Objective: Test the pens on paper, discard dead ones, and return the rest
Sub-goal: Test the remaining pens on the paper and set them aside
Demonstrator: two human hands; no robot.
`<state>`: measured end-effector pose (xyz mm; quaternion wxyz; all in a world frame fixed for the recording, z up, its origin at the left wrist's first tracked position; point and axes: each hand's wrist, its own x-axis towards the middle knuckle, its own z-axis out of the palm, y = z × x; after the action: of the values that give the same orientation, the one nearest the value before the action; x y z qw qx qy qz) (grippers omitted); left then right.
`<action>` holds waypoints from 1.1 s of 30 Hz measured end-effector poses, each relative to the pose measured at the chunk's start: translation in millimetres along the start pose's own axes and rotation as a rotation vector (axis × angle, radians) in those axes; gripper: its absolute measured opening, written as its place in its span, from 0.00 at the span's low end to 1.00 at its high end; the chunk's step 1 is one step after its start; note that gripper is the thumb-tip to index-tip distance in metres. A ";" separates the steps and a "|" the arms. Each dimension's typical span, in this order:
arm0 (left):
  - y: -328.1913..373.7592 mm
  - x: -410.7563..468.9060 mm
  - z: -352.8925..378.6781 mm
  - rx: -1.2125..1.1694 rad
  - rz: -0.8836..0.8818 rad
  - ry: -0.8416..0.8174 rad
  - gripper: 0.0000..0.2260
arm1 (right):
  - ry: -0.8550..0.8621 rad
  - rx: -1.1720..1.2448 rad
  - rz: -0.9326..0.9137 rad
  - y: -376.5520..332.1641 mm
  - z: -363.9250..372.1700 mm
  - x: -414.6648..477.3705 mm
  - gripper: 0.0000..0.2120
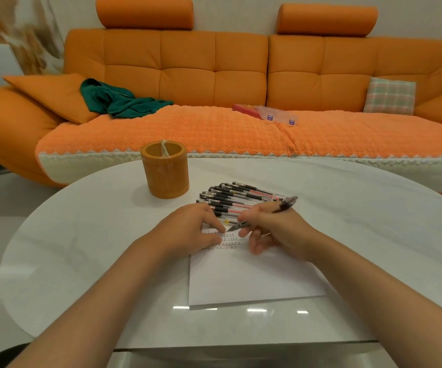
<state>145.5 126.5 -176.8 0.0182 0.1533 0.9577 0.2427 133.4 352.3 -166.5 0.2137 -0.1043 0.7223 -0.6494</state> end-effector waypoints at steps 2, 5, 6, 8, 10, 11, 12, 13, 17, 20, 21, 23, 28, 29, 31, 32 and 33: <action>2.6 0.3 2.7 -0.005 -0.033 0.039 0.08 | 0.015 -0.112 -0.038 5.2 0.2 -0.3 0.05; 9.2 2.1 8.4 0.065 -0.078 0.122 0.10 | 0.040 -0.226 -0.077 6.6 4.0 -4.3 0.04; 11.1 2.8 11.2 0.084 -0.083 0.136 0.11 | 0.035 -0.262 -0.093 6.5 6.1 -5.7 0.05; 14.5 3.7 15.3 0.102 -0.094 0.144 0.14 | 0.021 -0.314 -0.134 6.8 9.3 -7.3 0.05; 15.5 4.8 17.1 0.092 -0.115 0.137 0.15 | 0.016 -0.331 -0.162 7.7 10.6 -6.8 0.05; 15.4 5.7 17.4 0.082 -0.122 0.130 0.15 | 0.016 -0.334 -0.166 7.6 10.4 -6.4 0.05; 15.4 6.1 17.4 0.072 -0.125 0.123 0.16 | 0.015 -0.341 -0.168 6.9 10.2 -6.3 0.04; 15.4 6.5 17.2 0.062 -0.129 0.115 0.16 | 0.011 -0.348 -0.167 6.4 9.8 -6.5 0.04; 15.5 6.9 17.3 0.034 -0.138 0.103 0.16 | -0.009 -0.336 -0.151 7.7 8.3 -6.0 0.03; 15.0 7.2 16.9 0.023 -0.142 0.103 0.16 | 0.003 -0.362 -0.149 10.0 8.3 -3.8 0.06; 14.8 7.2 16.9 0.019 -0.144 0.104 0.16 | 0.011 -0.381 -0.155 10.9 8.4 -3.2 0.07; 15.4 6.7 17.3 0.008 -0.148 0.110 0.16 | 0.022 -0.413 -0.171 12.2 8.8 -2.4 0.08; 16.8 6.2 20.5 0.010 -0.156 0.141 0.15 | 0.026 -0.424 -0.192 13.7 8.2 -1.8 0.08; 16.5 6.3 20.9 0.011 -0.157 0.143 0.15 | 0.028 -0.426 -0.194 14.2 8.3 -1.7 0.08; 16.5 6.5 21.0 0.009 -0.161 0.140 0.16 | 0.033 -0.442 -0.199 14.8 8.7 -1.4 0.08; 16.6 6.7 21.0 0.010 -0.163 0.139 0.16 | 0.033 -0.452 -0.203 14.9 8.9 -1.3 0.08; 16.7 6.8 20.9 0.011 -0.166 0.140 0.16 | 0.031 -0.460 -0.206 14.8 9.1 -1.2 0.09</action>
<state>146.0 152.1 -187.1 -0.0294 0.0561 0.9674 0.2453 140.4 346.7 -181.4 0.1060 -0.2135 0.8399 -0.4877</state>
